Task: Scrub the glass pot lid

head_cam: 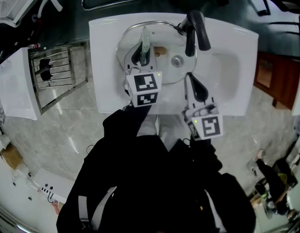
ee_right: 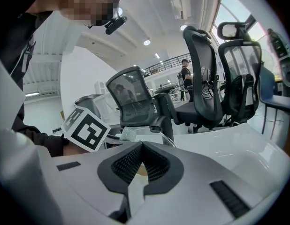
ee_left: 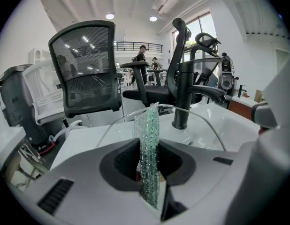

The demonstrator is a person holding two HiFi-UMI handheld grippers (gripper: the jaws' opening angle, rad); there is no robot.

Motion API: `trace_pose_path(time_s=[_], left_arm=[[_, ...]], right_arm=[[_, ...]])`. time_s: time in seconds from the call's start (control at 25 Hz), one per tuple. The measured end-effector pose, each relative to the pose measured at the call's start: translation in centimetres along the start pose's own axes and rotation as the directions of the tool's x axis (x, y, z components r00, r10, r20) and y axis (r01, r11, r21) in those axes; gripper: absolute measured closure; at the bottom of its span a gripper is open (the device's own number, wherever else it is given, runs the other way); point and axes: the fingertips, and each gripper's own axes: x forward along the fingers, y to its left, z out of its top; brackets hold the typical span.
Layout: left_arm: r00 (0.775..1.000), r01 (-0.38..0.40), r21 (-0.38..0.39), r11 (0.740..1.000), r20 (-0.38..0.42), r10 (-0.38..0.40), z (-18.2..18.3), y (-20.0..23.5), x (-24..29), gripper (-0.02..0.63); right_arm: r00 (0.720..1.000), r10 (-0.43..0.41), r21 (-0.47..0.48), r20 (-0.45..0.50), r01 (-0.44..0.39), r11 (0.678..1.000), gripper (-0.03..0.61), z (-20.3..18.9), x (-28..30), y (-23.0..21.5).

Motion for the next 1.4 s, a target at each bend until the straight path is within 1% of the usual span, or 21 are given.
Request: trace_pose_path(time_s=[0.6, 1.24, 1.4], left_arm=[[0.998, 0.062, -0.012, 0.998, 0.013, -0.061, 1.1, -1.9, 0.8, 0.541], [0.991, 0.135, 0.013, 0.991, 0.023, -0.135, 1.7, -3.9, 1.4, 0.535], [0.987, 0.16, 0.036, 0.987, 0.024, -0.16, 2.0, -4.7, 1.5, 0.535]], right_arm=[[1.0, -0.017, 0.005, -0.004, 0.017, 1.0, 0.591, -0.6, -0.1, -0.6], [1.0, -0.029, 0.008, -0.009, 0.029, 1.0, 0.591, -1.1, -0.5, -1.0], [0.999, -0.036, 0.007, -0.008, 0.036, 0.999, 0.591, -1.1, -0.7, -1.1]])
